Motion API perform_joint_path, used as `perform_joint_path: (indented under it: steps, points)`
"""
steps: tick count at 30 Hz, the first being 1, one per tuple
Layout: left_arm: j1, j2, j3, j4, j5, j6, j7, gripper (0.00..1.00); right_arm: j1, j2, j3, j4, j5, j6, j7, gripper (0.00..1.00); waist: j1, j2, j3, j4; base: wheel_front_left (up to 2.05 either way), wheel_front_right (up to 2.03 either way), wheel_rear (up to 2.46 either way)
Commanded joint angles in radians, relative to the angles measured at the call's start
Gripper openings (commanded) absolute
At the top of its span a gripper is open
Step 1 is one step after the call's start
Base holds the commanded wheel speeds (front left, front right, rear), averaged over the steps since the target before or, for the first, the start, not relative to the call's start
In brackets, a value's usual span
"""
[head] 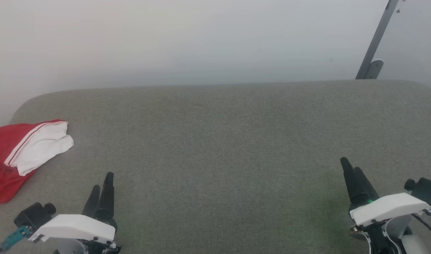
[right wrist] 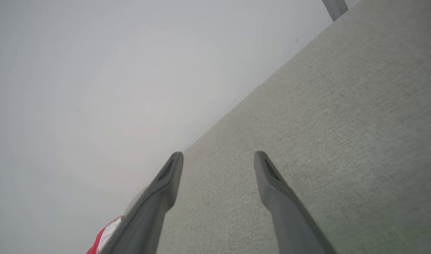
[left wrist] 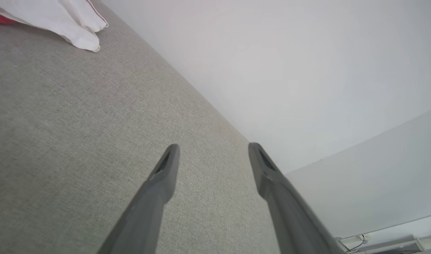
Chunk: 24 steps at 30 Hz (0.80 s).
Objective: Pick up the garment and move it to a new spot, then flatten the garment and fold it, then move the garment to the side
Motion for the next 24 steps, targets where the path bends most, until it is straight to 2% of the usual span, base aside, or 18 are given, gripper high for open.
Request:
perform_joint_path:
  steps: [1,12,24]
  points:
    - [-0.012,0.015,-0.005,-0.018,0.03,0.007,-0.013,1.0,-0.026,-0.01,0.001,-0.017,-0.033,0.0,-0.009,1.0,0.0,0.0,-0.001,0.0,0.0,0.0,0.0]
    - [-0.002,0.055,-0.029,-0.037,0.15,0.03,-0.05,1.0,-0.019,-0.016,-0.002,-0.03,-0.16,0.0,-0.032,1.0,0.0,0.0,-0.006,-0.001,0.0,0.0,0.0]
    - [0.007,0.074,-0.044,-0.059,0.245,0.046,-0.083,1.0,-0.012,-0.02,-0.009,-0.045,-0.268,0.0,-0.053,1.0,0.0,0.0,-0.01,-0.003,0.0,0.0,0.0]
